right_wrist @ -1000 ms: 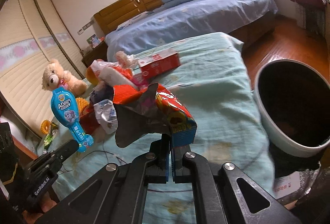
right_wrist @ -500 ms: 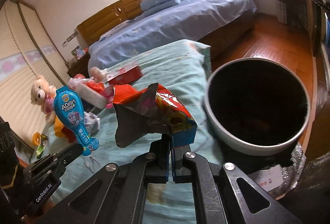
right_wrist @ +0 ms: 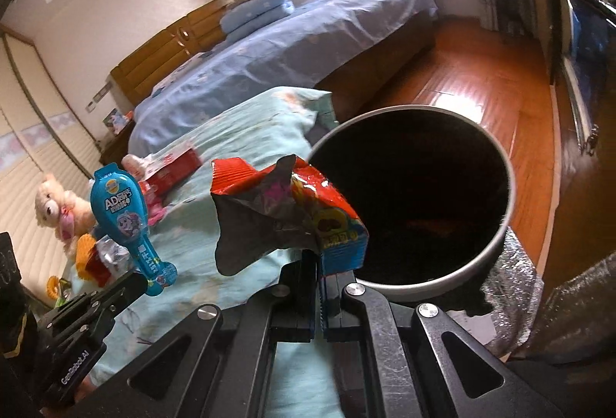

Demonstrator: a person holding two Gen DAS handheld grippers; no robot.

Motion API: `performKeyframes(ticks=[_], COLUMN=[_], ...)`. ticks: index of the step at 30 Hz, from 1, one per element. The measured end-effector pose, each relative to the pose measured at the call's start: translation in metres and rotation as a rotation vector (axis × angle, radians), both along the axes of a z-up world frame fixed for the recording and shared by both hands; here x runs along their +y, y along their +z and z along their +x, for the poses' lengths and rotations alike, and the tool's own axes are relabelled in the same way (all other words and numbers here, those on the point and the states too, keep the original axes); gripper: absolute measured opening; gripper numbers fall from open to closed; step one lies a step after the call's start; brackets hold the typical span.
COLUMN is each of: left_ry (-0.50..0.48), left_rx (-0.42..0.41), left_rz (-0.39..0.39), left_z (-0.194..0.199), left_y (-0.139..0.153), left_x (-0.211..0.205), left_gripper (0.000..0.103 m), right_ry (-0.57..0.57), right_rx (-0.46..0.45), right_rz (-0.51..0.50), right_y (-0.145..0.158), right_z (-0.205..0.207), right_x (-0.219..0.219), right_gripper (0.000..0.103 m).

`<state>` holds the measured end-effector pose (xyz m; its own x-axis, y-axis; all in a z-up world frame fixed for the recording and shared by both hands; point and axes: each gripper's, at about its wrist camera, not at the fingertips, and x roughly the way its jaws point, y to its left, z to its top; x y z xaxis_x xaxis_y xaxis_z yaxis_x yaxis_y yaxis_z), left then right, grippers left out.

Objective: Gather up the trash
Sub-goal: 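Carry the snack wrapper in the right gripper over the trash bin and release it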

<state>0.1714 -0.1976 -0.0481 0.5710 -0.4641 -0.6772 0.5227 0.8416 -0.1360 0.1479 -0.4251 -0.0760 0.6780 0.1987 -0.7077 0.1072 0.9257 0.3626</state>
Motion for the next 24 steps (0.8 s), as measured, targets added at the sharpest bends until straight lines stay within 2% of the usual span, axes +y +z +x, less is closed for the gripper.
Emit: performKeyframes(ticks=[13, 24], left_ry=[-0.069, -0.116], left_rx=[0.014, 0.059], left_rz=[0.007, 0.019], left_z=[0.03, 0.054], left_y=[-0.006, -0.014], left_x=[-0.047, -0.086], left_gripper=[0.0, 0.0], right_ry=[-0.052, -0.065], right_rx=[0.032, 0.065], right_rz=[-0.028, -0.036], right_y=[-0.004, -0.009], right_z=[0.014, 0.03], right_x=[-0.033, -0.054], right_gripper=[0.001, 0.001])
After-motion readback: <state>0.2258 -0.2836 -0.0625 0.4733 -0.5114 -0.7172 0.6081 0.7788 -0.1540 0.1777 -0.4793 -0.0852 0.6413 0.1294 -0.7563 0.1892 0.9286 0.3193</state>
